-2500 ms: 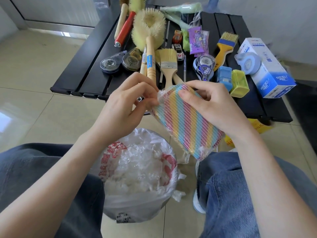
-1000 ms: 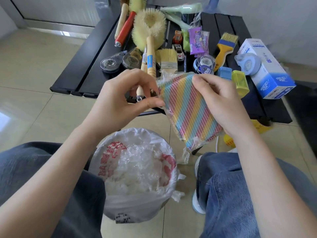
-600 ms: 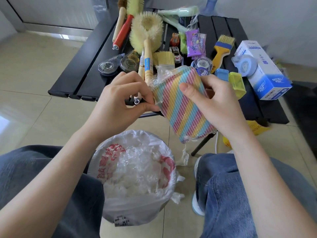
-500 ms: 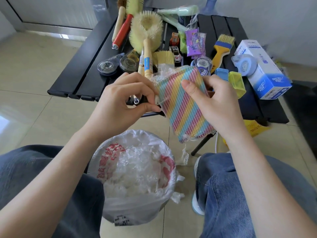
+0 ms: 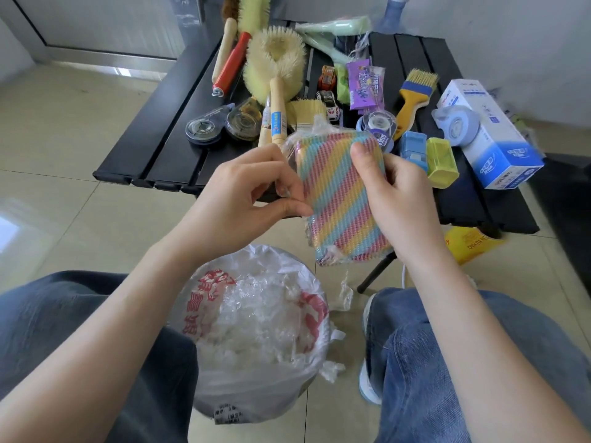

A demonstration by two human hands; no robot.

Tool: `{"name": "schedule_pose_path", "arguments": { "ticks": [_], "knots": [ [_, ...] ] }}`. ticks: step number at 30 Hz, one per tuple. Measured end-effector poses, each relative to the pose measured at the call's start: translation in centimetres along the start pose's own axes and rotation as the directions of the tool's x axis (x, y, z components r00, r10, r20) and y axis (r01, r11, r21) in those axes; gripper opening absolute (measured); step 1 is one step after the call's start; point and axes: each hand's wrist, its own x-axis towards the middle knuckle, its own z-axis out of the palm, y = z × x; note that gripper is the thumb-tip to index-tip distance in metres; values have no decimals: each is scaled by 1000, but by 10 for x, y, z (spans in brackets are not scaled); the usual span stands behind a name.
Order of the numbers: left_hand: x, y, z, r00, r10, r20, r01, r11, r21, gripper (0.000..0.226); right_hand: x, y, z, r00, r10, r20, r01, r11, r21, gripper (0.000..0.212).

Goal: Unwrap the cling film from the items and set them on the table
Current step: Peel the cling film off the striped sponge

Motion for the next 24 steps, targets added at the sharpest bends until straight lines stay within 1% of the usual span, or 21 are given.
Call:
{"name": "schedule_pose_path", "arguments": {
  "ticks": [3,6,7,9,12,15,17,19,21,23,24],
  "knots": [
    [-3,0,-4,999,-38,11,39,996,-84,19,6,6,-7,996,81,-30,-79,994,77,67],
    [-6,2,-5,995,-96,23,99,959,-267,16,9,9,-10,991,137,7,-137,980,142,73],
    [-6,2,-5,994,-107,19,108,947,-303,15,9,9,-9,989,145,12,-145,978,148,74],
    [-6,2,-3,994,-109,23,111,953,-281,18,8,7,-6,988,150,20,-151,977,153,78],
    [-5,6,1,994,-64,91,79,983,-167,23,8,3,-1,986,162,48,-168,971,169,85],
    [-3,4,6,992,-8,129,25,991,-128,17,8,1,0,985,162,65,-172,968,181,81],
    [-3,1,5,992,-19,126,39,986,-161,19,8,0,-2,985,165,46,-170,967,190,78],
    [-4,-1,2,986,-84,142,117,961,-249,18,9,-1,-6,981,192,32,-194,958,212,73],
    [-6,-2,-2,977,-156,145,200,910,-364,11,11,-1,-12,966,260,15,-255,933,252,64],
    [-7,-4,-5,977,-187,107,215,863,-456,15,13,-3,-17,954,300,-2,-284,905,316,58],
    [-8,-4,-5,974,-209,89,226,846,-483,20,13,-4,-17,955,298,-6,-279,902,329,60]
  ]
}}
